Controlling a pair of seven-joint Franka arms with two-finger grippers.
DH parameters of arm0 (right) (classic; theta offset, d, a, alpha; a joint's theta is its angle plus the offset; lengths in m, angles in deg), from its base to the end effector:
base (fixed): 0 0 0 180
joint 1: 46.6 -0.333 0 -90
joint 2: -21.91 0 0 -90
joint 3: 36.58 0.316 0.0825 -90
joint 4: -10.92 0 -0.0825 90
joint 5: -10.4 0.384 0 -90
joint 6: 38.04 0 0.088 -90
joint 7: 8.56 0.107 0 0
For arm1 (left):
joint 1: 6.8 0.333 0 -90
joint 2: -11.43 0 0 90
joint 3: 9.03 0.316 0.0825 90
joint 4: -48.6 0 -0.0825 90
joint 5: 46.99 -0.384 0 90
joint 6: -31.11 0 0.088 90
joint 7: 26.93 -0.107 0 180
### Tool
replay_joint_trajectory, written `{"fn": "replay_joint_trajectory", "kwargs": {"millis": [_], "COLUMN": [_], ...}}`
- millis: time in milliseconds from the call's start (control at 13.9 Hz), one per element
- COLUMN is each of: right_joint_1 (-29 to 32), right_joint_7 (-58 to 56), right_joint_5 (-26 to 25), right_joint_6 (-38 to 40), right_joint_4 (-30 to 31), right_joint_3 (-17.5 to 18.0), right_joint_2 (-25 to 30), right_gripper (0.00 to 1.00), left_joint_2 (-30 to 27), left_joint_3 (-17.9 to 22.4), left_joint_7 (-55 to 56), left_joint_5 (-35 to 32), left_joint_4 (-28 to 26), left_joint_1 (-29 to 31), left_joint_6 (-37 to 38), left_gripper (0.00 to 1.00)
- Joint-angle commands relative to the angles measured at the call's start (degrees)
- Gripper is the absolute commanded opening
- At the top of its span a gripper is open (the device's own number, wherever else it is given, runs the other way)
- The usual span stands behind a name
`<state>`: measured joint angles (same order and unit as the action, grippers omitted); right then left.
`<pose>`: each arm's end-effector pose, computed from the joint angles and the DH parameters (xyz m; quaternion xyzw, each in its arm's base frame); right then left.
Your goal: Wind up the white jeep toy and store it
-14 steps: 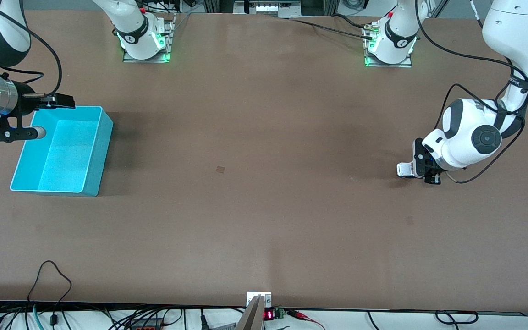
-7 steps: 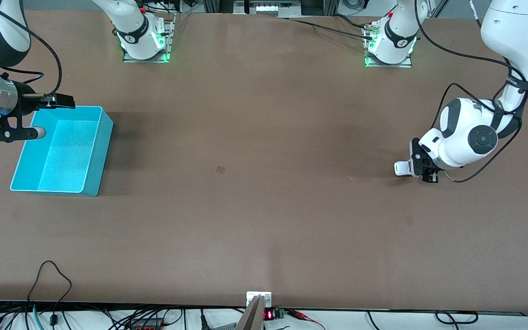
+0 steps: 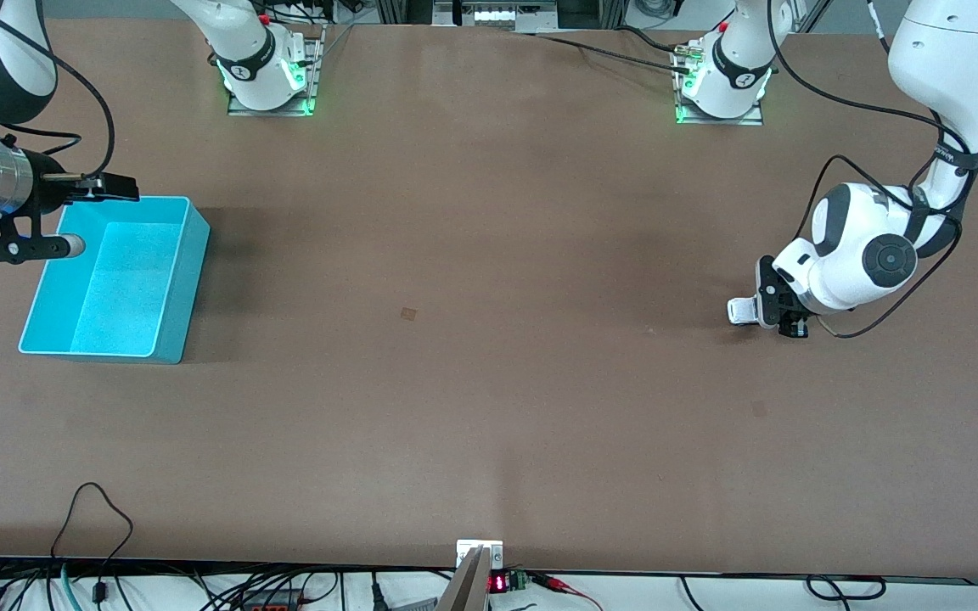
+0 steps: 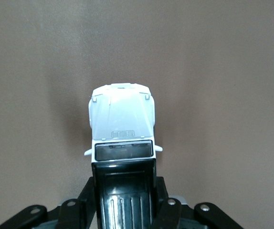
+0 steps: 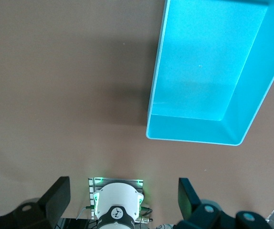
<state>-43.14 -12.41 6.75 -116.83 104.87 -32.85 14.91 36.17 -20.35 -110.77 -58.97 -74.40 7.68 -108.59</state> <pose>0.5543 -0.0069 0.5127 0.9804 0.0357 -0.1927 0.0219 0.5545 0.0292 0.1911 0.7079 -0.7032 -0.0597 0.0282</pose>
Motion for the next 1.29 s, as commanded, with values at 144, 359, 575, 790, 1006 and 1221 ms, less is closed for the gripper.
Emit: {"fn": "replay_joint_trajectory", "kwargs": {"millis": [144,359,575,790,1006,1221], "right_joint_1": [0.49,0.49,0.49,0.49,0.49,0.49], "right_joint_7": [-0.89,-0.81,-0.80,-0.80,-0.80,-0.72], "right_joint_5": [0.40,0.40,0.40,0.57,0.57,0.57], "right_joint_6": [1.10,1.10,1.10,0.92,1.01,0.92], "right_joint_4": [-1.05,-1.05,-1.05,-1.05,-1.05,-1.05], "right_joint_3": [0.31,0.31,0.31,0.31,0.31,0.31], "right_joint_2": [-0.39,-0.39,-0.39,-0.39,-0.39,-0.39], "right_gripper": [1.00,1.00,1.00,1.00,1.00,1.00], "left_joint_2": [2.41,2.68,3.55,4.17,4.61,4.61], "left_joint_3": [-0.54,-0.54,-0.54,-0.54,-0.45,-0.54], "left_joint_7": [0.00,-0.35,-0.53,-3.77,-4.92,-5.62], "left_joint_5": [-0.67,-1.11,-1.37,-1.37,-3.29,-5.59], "left_joint_4": [0.22,0.39,0.66,0.83,0.92,1.01], "left_joint_1": [0.73,1.95,3.62,5.03,6.87,8.37], "left_joint_6": [0.05,-0.04,-0.39,-1.44,-1.45,-1.45], "left_gripper": [0.24,0.24,0.24,0.24,0.24,0.24]}}
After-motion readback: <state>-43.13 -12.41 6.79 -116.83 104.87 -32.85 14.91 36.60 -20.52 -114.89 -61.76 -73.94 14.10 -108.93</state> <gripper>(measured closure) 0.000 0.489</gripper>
